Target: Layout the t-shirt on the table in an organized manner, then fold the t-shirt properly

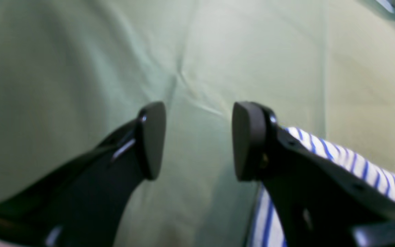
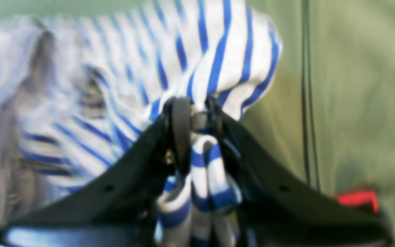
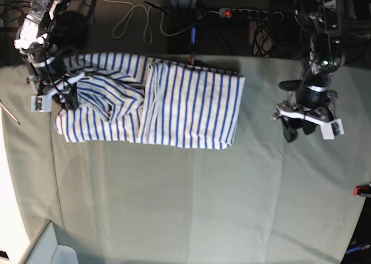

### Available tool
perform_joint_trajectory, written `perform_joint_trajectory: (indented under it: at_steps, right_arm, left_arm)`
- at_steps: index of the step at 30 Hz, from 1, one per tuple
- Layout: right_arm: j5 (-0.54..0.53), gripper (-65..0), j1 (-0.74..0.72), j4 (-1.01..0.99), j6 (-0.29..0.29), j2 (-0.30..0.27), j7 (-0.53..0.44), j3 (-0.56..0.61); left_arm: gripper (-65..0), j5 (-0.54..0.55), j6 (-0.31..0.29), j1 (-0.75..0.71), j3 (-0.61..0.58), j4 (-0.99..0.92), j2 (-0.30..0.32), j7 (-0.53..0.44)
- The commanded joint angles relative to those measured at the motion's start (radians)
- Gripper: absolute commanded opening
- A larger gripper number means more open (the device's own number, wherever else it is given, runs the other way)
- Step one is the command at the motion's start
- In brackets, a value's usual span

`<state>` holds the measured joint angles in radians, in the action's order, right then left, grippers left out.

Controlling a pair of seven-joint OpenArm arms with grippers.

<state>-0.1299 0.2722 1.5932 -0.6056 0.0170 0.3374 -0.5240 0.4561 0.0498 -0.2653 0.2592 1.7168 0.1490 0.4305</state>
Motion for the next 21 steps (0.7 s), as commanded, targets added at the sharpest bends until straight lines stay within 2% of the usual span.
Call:
perform_joint_trajectory:
  at_steps: [1,5,8,14,21]
  right_arm:
    - [-0.014,-65.0,0.012,0.042,-0.007,0.002,-0.024,-0.003]
    - [-0.012,-65.0,0.031,0.129,-0.007,0.042,-0.022,0.002]
    - [-0.012,-65.0,0.062,0.194,-0.007,0.045,-0.022,0.052]
    - [-0.012,-65.0,0.123,0.295,-0.007,0.045,-0.022,0.249]
    - [-0.011,-65.0,0.115,0.307,-0.003,0.042,-0.021,0.448]
  left_arm:
    - [-33.8,0.002,-0.006,0.005,0.012,0.022,0.005,-0.023]
    - [-33.8,0.002,-0.006,-0.005,0.045,0.022,0.005,-0.023]
    - [-33.8,0.002,-0.006,-0.005,0.067,0.022,0.005,-0.023]
    - [-33.8,0.002,-0.006,-0.005,0.096,0.022,0.005,-0.023]
    - [-33.8,0.002,-0.006,-0.038,0.122,0.028,0.013,-0.026]
